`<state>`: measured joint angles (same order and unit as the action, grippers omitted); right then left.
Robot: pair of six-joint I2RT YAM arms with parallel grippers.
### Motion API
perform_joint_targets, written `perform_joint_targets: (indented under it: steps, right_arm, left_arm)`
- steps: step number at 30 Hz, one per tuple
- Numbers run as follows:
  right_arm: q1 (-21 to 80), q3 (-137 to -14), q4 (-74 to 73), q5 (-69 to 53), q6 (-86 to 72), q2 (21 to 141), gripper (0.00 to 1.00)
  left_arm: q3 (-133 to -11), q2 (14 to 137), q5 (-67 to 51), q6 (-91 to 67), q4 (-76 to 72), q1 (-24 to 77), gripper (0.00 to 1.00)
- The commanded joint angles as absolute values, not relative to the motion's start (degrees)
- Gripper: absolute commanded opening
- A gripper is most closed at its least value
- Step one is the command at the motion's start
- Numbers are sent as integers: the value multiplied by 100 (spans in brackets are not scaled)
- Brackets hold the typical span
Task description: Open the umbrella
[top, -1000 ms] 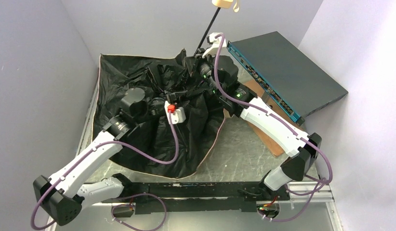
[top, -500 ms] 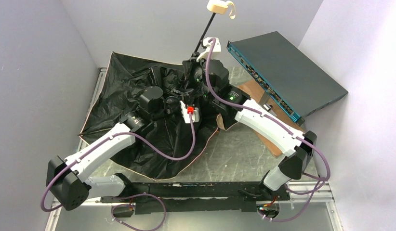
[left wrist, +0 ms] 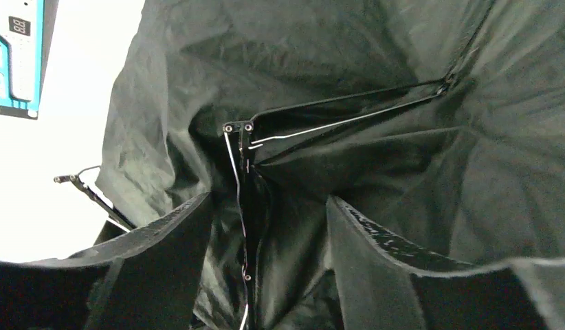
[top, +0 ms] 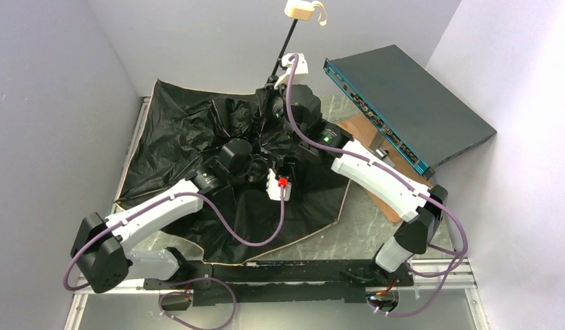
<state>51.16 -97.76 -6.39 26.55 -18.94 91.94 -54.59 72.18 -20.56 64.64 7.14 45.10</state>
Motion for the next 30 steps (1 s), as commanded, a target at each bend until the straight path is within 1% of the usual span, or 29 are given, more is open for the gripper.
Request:
perform_joint_targets:
  steps: [1,2,5,9,11,15,18,21,24,26,30]
  right_arm:
    - [5147,-9757,679,2338,-1377,8843,0]
    - [5135,-9601,860,2254,-1194,8760,0]
    - [5131,-9040,1463,1979,-591,8441,0]
    - [5103,-8226,2493,1254,221,8002,0]
    - [5103,-7813,3068,823,692,7833,0]
    - [5115,-7525,3822,139,1679,7767,0]
    - [5117,-7368,4307,-282,2340,7785,0]
    - [5141,-7399,4600,-548,2537,7860,0]
    - [5165,-7631,4517,-570,2358,7955,0]
    - [5214,-7707,4468,-579,2204,7970,0]
    - [5397,-7712,4350,-559,2124,7937,0]
  left_arm:
    - [-5687,6709,-2616,5722,1336,4518,74]
    - [-5778,6536,-2710,5502,1471,4506,77]
    - [-6026,5917,-2940,4641,1480,4430,80]
    - [-6328,5359,-2804,3429,1355,4019,80]
    - [-6453,5251,-2836,2813,1319,3550,80]
    - [-6629,5103,-3368,1364,1181,2390,79]
    - [-6785,5034,-3636,910,1311,2044,82]
    - [-6784,4914,-3835,826,1102,1994,83]
    - [-6476,4671,-4087,1403,414,1995,80]
    - [-6477,4653,-4030,1935,236,2024,75]
    - [-6676,4807,-3882,3070,236,2286,62]
